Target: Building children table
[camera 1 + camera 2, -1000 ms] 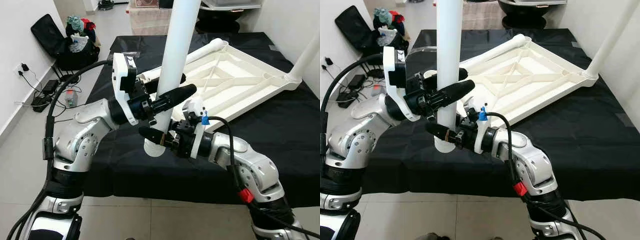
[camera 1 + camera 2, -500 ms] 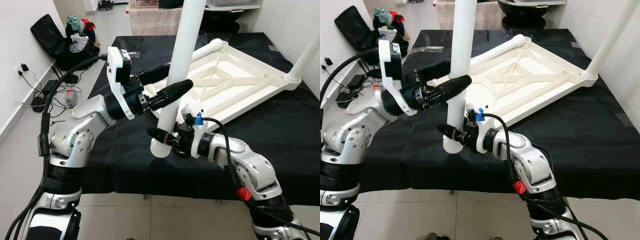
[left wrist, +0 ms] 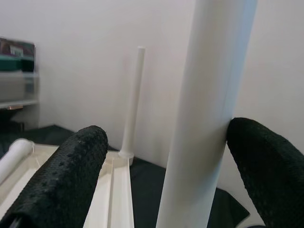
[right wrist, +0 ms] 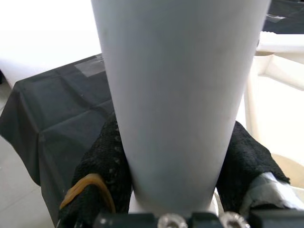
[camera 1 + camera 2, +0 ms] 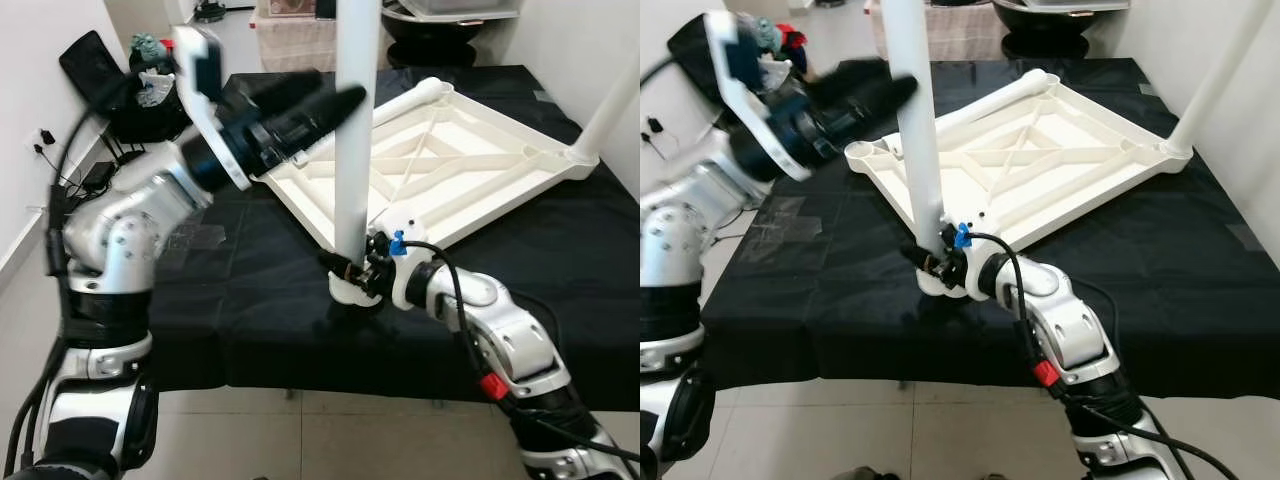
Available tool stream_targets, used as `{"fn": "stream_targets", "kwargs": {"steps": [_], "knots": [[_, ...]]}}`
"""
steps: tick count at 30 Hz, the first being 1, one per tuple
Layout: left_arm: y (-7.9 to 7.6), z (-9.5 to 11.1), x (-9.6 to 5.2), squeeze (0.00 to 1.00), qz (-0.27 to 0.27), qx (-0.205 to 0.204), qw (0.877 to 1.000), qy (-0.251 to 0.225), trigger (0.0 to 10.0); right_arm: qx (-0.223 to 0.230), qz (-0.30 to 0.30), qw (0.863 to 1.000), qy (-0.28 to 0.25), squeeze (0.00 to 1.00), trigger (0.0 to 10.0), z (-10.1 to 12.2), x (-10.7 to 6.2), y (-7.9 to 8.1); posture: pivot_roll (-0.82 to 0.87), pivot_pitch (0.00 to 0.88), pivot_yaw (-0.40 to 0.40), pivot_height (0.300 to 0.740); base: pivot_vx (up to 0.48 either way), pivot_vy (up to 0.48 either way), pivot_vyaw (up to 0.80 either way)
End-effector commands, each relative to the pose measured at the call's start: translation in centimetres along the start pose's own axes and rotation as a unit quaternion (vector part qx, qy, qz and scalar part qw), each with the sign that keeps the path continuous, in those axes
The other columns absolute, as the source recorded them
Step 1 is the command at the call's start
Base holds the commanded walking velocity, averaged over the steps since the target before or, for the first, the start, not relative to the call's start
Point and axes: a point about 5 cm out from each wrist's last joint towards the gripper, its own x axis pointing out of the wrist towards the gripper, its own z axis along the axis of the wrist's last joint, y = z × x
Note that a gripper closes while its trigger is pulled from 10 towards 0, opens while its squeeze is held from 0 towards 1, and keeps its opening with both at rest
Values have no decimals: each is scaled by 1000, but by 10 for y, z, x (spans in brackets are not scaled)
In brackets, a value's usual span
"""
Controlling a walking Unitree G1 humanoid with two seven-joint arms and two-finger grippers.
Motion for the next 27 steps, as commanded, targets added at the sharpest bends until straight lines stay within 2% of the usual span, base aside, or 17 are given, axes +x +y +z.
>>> {"fn": "stream_targets", "kwargs": {"steps": [1,5,7,8,10,15,20,21,23,24,27], "knots": [[4,2,-2,8,9,-3,1000,10,10000,-21,18,999,-18,0,0,8,2,4,-34,98,53,740,0,0,0],[8,6,0,0,-1,-17,999,44,10000,-43,37,998,-25,0,0,14,2,8,-30,88,59,740,0,0,0],[5,4,1,0,-17,-22,998,63,10000,-47,41,998,-26,0,0,15,2,9,-30,83,63,740,0,0,0],[-2,-2,1,0,-52,-31,993,98,10000,-57,45,997,-32,0,0,17,5,12,-28,77,71,740,0,0,0],[-4,-4,1,0,-66,-33,991,112,10000,-60,47,996,-35,0,0,19,6,13,-28,77,71,740,0,0,0],[-8,-7,3,0,-83,-20,988,132,10000,-69,56,995,-46,0,0,24,9,16,-28,71,75,740,0,0,0],[-8,-5,8,0,-85,-8,988,131,10000,-71,61,994,-48,0,0,26,11,18,-28,70,75,740,0,0,0],[-6,-4,9,0,-80,-1,989,128,0,-70,64,994,-47,0,0,26,11,19,-28,68,77,740,0,0,0],[-5,-3,10,0,-77,11,989,128,0,-69,65,995,-45,0,0,26,11,20,-28,69,76,740,0,0,0],[-4,0,12,0,-76,34,988,130,0,-66,63,995,-40,0,0,24,12,19,-28,71,77,740,0,0,0],[-4,1,12,0,-78,41,987,132,0,-65,60,995,-39,0,0,24,13,18,-28,71,77,740,0,0,0]]}}
